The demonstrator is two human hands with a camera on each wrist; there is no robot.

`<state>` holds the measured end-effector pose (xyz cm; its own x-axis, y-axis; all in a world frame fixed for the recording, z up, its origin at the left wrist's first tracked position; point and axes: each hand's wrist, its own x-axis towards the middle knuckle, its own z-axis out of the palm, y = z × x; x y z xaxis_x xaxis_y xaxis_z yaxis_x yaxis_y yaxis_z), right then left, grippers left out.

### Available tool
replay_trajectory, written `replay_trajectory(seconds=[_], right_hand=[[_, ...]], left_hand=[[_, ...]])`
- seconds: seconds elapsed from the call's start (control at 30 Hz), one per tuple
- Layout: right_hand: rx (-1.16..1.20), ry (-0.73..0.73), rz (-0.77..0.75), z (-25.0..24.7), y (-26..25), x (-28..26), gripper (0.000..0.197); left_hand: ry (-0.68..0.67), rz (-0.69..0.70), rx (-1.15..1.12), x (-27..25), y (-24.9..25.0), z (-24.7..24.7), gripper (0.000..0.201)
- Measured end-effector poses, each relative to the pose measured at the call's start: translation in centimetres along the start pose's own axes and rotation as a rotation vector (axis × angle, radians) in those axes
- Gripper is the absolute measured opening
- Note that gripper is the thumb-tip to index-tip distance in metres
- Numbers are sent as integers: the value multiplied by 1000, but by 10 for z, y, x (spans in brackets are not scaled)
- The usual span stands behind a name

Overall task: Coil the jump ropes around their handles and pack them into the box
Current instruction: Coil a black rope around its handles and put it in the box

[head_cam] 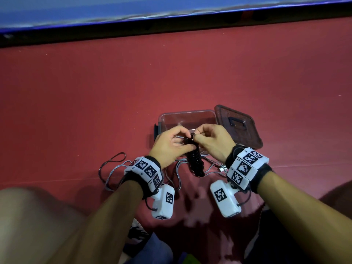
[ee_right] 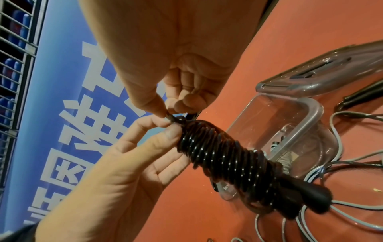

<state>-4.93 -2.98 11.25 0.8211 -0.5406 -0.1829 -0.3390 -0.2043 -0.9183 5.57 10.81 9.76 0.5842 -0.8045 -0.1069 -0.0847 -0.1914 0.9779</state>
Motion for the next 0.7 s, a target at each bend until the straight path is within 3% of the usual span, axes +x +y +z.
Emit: replay_trajectory(seconds=[0.27, 0.47, 0.7], right_hand=[[-2, 25, 14, 2, 5, 2, 26], [-27, 32, 14, 6, 8, -2, 12], [-4, 15, 6, 10, 4, -3, 25]], left_hand=[[36, -13, 63, 3, -1, 0, 29], [36, -36, 23, -2, 4, 5, 29], [8, 126, 281, 2, 1, 0, 14]])
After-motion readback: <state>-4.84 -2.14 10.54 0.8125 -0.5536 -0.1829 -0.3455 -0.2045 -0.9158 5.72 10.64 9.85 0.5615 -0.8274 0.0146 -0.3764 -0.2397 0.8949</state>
